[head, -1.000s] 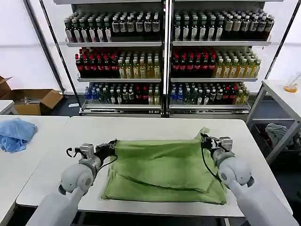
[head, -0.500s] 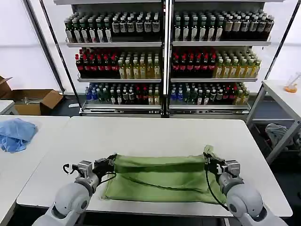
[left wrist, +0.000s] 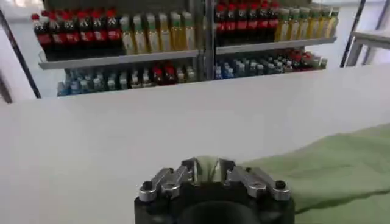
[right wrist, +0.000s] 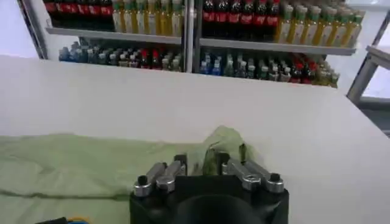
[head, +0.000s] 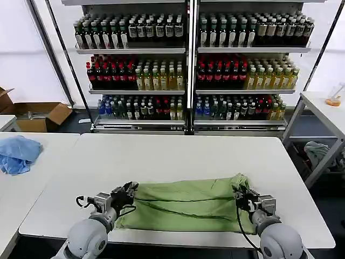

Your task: Fold and organize the clothes.

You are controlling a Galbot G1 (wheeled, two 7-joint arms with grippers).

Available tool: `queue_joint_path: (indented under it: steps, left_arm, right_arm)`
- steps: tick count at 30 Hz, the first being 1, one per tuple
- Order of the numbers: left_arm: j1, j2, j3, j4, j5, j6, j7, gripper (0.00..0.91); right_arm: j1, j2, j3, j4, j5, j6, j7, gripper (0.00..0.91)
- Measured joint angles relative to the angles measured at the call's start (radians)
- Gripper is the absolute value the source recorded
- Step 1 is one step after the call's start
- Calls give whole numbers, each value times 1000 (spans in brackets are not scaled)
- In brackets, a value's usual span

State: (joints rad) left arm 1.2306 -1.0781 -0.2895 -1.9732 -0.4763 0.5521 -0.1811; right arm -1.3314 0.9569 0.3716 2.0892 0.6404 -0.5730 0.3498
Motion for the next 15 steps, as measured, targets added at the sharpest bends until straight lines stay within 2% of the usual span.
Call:
queue_joint_path:
  steps: [13,14,15]
  left_arm:
    - [103,-149,-6,24,183,-113,-123,907]
    - [105,-161,-5,30,197,-119,-130,867]
    - [107,-175,-5,36,213,-127,-140,625]
  right_arm:
    - [-149,30,83,87,-44,19,-3,907]
    - [-156,30,87,90,-45,19,-3,907]
    - [-163,30,91,94,-46,20,-3,907]
